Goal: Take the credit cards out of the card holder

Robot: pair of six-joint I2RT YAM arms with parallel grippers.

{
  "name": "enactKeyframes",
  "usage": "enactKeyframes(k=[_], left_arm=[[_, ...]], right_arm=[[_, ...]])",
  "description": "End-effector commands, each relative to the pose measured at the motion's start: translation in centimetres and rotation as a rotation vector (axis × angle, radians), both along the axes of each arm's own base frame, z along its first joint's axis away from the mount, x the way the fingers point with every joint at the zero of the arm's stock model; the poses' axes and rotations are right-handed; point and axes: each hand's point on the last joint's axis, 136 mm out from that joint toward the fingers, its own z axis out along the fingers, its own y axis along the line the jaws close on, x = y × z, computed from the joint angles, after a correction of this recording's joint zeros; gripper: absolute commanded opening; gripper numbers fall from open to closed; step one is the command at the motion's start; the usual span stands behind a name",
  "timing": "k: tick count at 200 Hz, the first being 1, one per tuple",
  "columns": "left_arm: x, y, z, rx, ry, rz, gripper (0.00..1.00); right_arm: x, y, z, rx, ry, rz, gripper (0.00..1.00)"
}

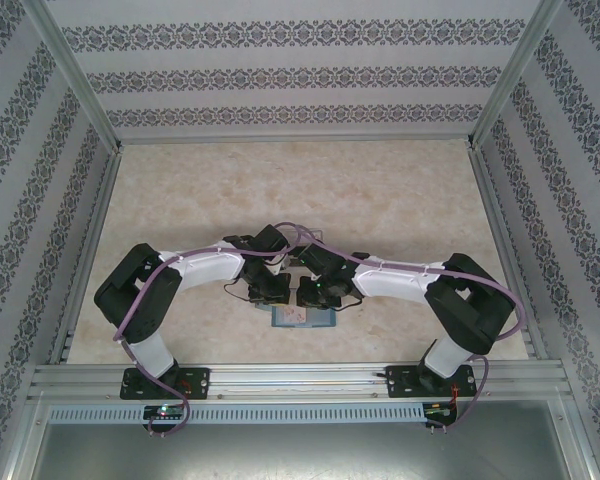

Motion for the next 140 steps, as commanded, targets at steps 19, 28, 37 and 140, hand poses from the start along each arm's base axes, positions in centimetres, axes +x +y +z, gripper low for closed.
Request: enactKeyframes(k=[19,28,37,140], left_arm=[[-1.2,1.8,-2.3,0.112,0.04,-0.019,0.08],[-1.2,1.8,-2.3,0.113,0.039,-0.019,0.08],[-1.1,1.7,-2.3,0.111,0.037,-0.018,0.08],[-0.7,2.1,-1.5,0.134,0.008,-0.028,0.09]], right_arm=[[-0.2,0.9,-0.1,0.052,0.019,0.004,0.16],[-0.2,0.9,0.0,0.054,0.019,0.005,0.14],[-0.1,0.9,0.2,0.059,0.013,0.005,0.12],[0.0,-1.2,0.6,0.017,-0.006,-0.006,0.0]])
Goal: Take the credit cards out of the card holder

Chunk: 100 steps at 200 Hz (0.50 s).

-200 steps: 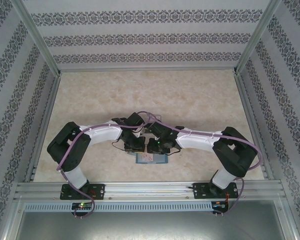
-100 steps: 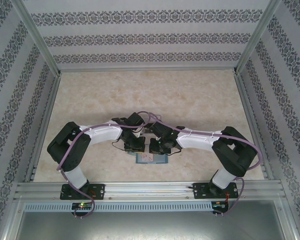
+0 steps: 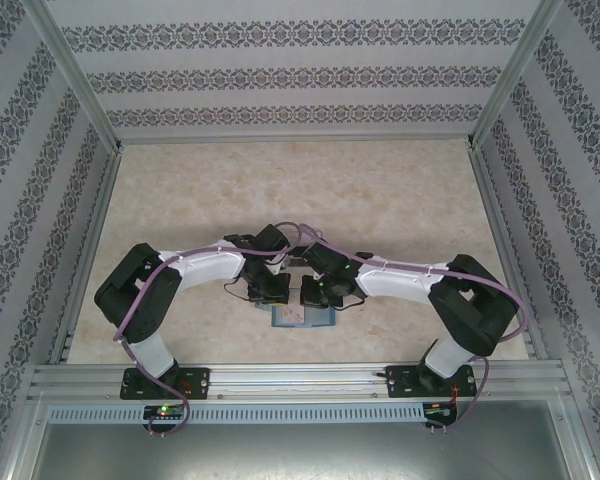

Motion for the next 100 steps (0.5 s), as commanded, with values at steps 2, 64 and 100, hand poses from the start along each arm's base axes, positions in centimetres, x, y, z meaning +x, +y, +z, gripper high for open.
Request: enactKeyframes(k=[2,64,100], left_arm=[[-0.8,1.8,-1.6,0.111,0.016,-0.018,0.09],[-0.9,1.8,-1.7,0.11,0.019,-0.016,0.09],[-0.9,1.8,-1.7,0.108,0.019,-0.016,0.09]], right_arm=[[-0.1,-0.9,0.4,-0.001,-0.015,0.007,0.0],[-0.1,0.4,1.3,0.088,-0.008,0.021,0.17],[0.1,1.2,1.1,0.117,0.001,0.027,0.22]])
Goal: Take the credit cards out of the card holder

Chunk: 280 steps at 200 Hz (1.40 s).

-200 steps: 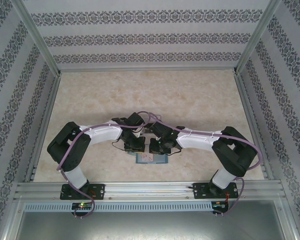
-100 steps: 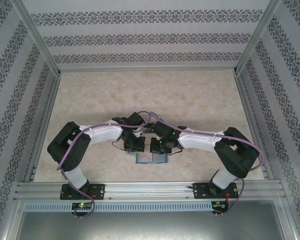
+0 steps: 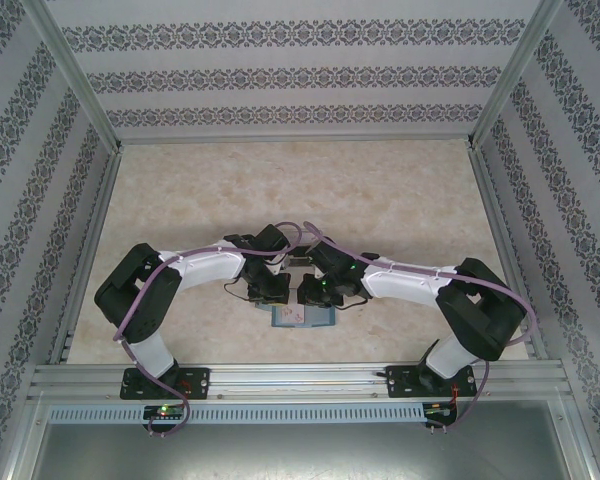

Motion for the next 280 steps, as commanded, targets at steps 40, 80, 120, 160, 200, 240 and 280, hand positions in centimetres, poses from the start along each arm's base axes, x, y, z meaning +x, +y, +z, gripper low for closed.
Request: enactKeyframes(k=[40,80,120,160,200,240,280], left_arm=[[-1.0,1.8,-1.5,0.107,0.02,-0.015,0.08],[-0.6,2.0,-0.1,0.107,-0.016,-0.007,0.14],[-0.6,2.3,0.5,0.116,-0.029,-0.004,0.16],[-0.7,2.8,-0.1,0.142,-0.023,-0.006,0.13],[-1.1,2.8,-1.1,0.144,0.003,-0.011,0.13],[-1.2,2.8,-1.6,0.152,0.017,-0.013,0.13],[-1.0,2.8,-0.8,0.145,-0.001,-0.008,0.13]], right_arm=[[0.0,0.1,-1.7,-0.01,0.031,-0.005,0.22],[-0.3,-0.9,-3.2,-0.05,0.05,-0.02,0.23],[-0.6,-1.1,-3.7,-0.055,0.06,-0.018,0.24],[-0.4,-1.1,-2.8,-0.042,0.04,-0.022,0.27],[-0.4,-1.0,-2.4,-0.03,0.04,-0.025,0.31],[-0.4,-1.1,-2.2,-0.033,0.037,-0.027,0.35],[-0.3,-1.1,-1.9,-0.029,0.031,-0.028,0.39]])
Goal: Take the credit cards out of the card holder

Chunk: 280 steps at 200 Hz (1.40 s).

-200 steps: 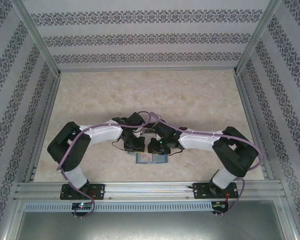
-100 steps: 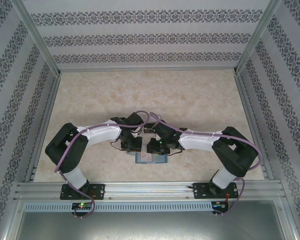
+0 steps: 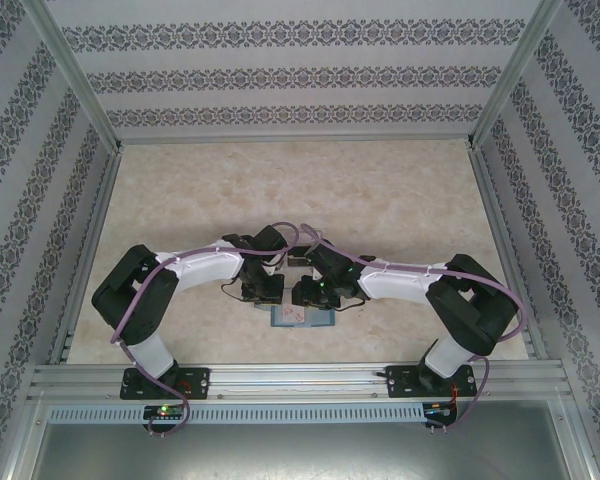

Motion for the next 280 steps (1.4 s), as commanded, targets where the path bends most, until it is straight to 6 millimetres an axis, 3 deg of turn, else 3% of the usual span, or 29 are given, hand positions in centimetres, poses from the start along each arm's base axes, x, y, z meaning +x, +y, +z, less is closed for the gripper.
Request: enactKeyframes(k=[1,71,186,247,280], left_arm=[[-0.9,0.7,-0.4,0.04,0.018,-0.022,0.13],[-0.1,-1.3,1.7,-0.06,-0.01,-0.01,0.17],[-1.3,-0.9,-1.3,-0.002,0.062,-0.043,0.18],[-1.6,-0.5,-1.9,0.021,0.078,-0.051,0.15],[-1.5,-0.4,-1.9,0.027,0.074,-0.05,0.14]], right_arm=[[-0.5,-1.5,-0.6,-0.047,0.017,-0.022,0.39],[-0.7,-0.9,-1.7,-0.025,0.045,-0.009,0.35],[-0.9,0.0,-1.5,0.042,0.06,-0.003,0.32],[-0.5,1.0,0.7,0.144,0.026,-0.004,0.22],[-0.6,0.5,0.3,0.131,0.036,-0.011,0.13]])
